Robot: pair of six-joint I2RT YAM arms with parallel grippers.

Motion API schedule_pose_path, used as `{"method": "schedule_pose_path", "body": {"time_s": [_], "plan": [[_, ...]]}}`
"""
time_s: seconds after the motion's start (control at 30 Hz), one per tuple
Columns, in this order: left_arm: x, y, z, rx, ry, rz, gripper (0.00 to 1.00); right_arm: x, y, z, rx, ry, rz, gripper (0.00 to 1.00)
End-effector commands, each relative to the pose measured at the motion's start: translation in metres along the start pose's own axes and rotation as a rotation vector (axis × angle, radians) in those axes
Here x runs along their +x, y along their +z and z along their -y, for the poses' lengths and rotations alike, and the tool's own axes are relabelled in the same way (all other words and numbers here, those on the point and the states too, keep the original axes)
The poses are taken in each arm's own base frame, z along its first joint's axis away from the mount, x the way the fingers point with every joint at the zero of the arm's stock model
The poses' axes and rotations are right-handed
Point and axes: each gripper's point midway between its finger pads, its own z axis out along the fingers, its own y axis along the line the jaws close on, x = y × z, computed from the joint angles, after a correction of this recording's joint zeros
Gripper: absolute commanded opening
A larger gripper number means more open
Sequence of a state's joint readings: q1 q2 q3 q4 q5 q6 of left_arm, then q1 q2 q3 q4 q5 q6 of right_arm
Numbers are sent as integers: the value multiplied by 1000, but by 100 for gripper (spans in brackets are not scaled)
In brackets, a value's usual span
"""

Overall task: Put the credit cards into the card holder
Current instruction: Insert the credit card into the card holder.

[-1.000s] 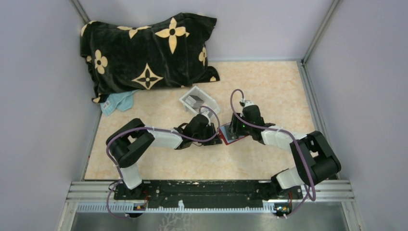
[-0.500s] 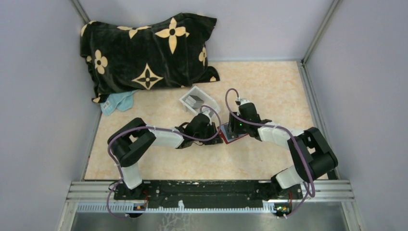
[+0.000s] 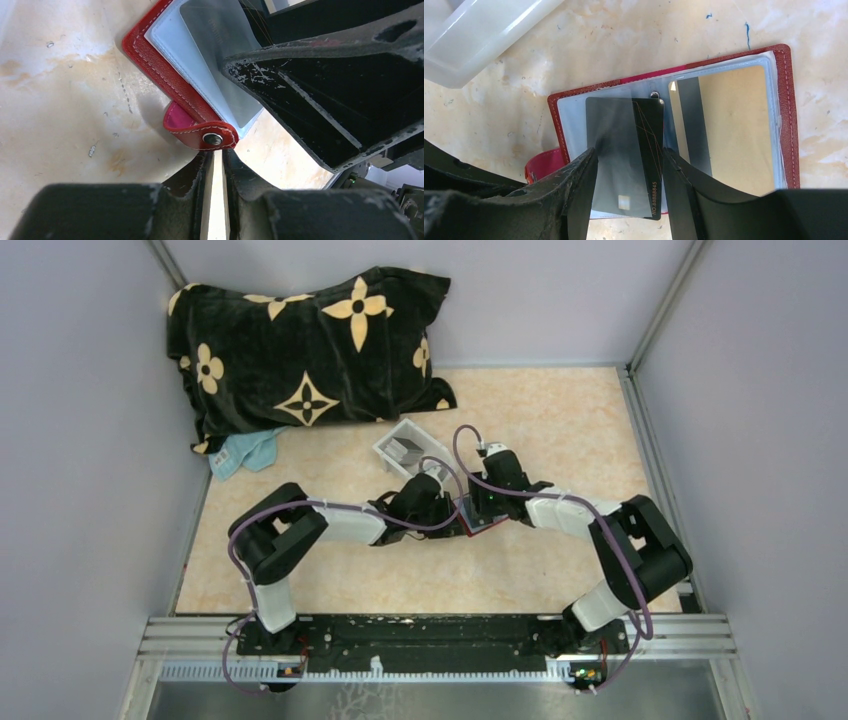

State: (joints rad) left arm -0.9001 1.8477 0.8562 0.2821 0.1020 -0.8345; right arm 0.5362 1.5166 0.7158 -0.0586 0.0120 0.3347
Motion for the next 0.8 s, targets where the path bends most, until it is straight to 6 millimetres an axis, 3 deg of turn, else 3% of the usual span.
{"method": "schedule_pose_path", "body": {"time_s": [0.0,0.33,0.77], "plan": [[63,-16,-124,-421,44,-200,21,-7,3,-2,28,-70,-5,50],[63,-22,-150,-474,15,-217,21,-8,5,-8,24,-130,-8,49],[58,-19,-159,-482,1,-227,21,-11,4,-20,2,-182,13,47]]}}
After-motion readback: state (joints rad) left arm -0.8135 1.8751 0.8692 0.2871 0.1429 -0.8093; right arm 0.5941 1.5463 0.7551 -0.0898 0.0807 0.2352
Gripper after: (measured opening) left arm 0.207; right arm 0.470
